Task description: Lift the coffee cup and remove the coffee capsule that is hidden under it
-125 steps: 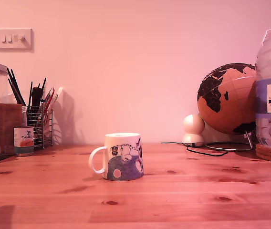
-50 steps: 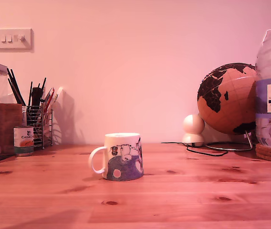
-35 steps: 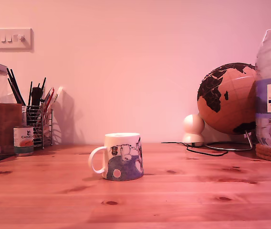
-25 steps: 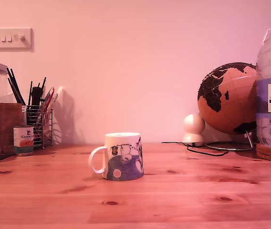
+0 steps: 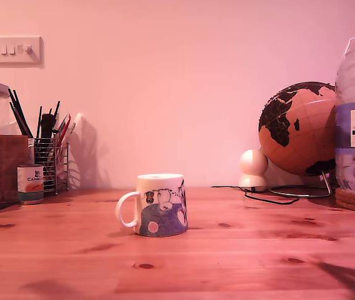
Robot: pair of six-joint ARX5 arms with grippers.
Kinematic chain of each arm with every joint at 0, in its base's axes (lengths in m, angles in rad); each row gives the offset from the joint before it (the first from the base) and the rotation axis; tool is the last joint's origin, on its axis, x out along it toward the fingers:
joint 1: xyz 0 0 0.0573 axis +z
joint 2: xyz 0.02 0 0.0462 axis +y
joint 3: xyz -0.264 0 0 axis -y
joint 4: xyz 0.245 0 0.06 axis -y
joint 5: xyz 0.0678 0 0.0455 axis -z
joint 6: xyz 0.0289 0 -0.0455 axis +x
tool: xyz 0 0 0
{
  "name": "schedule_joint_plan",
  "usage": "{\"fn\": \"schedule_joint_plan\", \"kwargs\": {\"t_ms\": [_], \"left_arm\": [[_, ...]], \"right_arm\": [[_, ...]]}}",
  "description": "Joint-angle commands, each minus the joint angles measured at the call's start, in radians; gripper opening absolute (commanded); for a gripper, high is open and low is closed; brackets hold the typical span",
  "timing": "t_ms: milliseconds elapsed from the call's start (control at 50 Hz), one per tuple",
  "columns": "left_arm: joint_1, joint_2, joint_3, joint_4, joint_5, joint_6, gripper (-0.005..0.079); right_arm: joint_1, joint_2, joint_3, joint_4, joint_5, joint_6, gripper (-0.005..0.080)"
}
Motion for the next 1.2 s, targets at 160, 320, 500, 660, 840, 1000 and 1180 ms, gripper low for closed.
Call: {"fn": "schedule_joint_plan", "kwargs": {"t_ms": [160, 320, 500, 660, 840, 1000, 1180], "left_arm": [[-0.093, 0.343, 0.192, -0.098, -0.068, 0.190, -0.0017], [-0.161, 0.543, 0.303, -0.113, -0.140, 0.233, 0.0009], [-0.237, 0.718, 0.420, -0.126, -0.222, 0.293, 0.0398], [-0.296, 0.866, 0.537, -0.182, -0.288, 0.355, 0.0436], [-0.352, 1.019, 0.662, -0.248, -0.379, 0.436, 0.0443], [-0.371, 1.142, 0.774, -0.339, -0.439, 0.461, 0.0505], [-0.371, 1.253, 0.860, -0.411, -0.492, 0.513, 0.0506]], "right_arm": [[0.130, 0.278, 0.122, -0.034, 0.005, -0.095, 0.0007], [0.227, 0.419, 0.164, -0.036, 0.067, -0.149, 0.0043], [0.303, 0.532, 0.180, -0.032, 0.118, -0.187, 0.0096], [0.341, 0.589, 0.197, -0.031, 0.163, -0.250, 0.0116], [0.371, 0.648, 0.240, -0.031, 0.245, -0.352, 0.0132], [0.387, 0.697, 0.291, -0.029, 0.317, -0.417, 0.0193], [0.387, 0.752, 0.342, 0.000, 0.332, -0.426, 0.0235]]}}
